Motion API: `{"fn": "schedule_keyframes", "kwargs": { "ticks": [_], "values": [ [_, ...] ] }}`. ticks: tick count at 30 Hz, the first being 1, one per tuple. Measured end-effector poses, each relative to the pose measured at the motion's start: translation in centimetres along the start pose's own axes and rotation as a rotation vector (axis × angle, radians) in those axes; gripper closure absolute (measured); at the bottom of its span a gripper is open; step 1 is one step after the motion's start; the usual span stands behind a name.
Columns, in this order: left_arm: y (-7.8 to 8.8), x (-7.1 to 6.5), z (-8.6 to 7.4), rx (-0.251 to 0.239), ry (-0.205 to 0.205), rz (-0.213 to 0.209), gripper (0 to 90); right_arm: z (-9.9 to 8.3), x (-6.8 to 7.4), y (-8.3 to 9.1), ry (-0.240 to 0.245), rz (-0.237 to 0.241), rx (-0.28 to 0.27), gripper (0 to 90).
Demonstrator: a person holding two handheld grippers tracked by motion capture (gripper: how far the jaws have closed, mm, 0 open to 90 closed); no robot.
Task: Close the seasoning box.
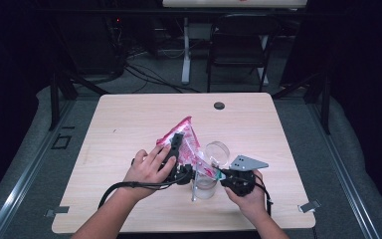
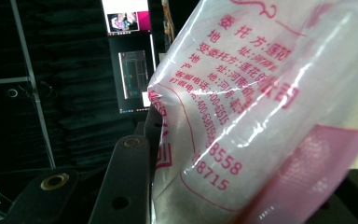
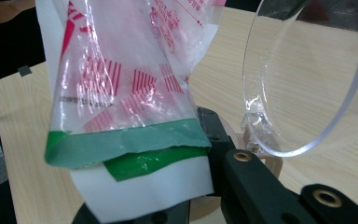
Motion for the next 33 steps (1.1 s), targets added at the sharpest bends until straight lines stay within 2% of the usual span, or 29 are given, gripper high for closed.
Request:
{"fn": "schedule_keyframes", "kwargs": {
  "ticks": [14, 17, 18, 26, 29, 33],
  "values": [
    [0.15, 0.12, 0.01, -0.010, -0.015, 0.011, 68.9, 0.01, -0.07, -0.15, -0.005, -0.005, 0.009, 90.0],
    [0.20, 0.00, -0.05, -0.004, -0.003, 0.004, 69.0, -0.01, -0.11, -0.18, -0.005, -0.006, 0.012, 90.0],
    [0.22, 0.13, 0.02, -0.010, -0.013, 0.016, 68.9, 0.00, -0.11, -0.17, -0.006, -0.006, 0.012, 90.0],
    [0.31, 0.16, -0.01, -0.014, -0.013, 0.021, 69.1, 0.04, -0.13, -0.18, -0.006, -0.003, 0.014, 90.0],
    [0.33, -0.01, -0.10, -0.009, 0.001, 0.009, 69.1, 0.04, -0.15, -0.24, -0.011, -0.006, 0.012, 90.0],
    [0.37, 0.04, -0.06, -0.010, -0.008, 0.011, 69.1, 0.02, -0.24, -0.27, -0.010, -0.002, 0.017, 90.0]
  ]
}}
Point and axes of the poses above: each handheld gripper's, and its own axes: y roughly backward along the jaws, z roughly out of its top, x roughly to its left, the point moved 5 cm from there along -y, roughly forward along the jaws, and after that the axes turned 10 degrees about y, right-handed, at the moved point
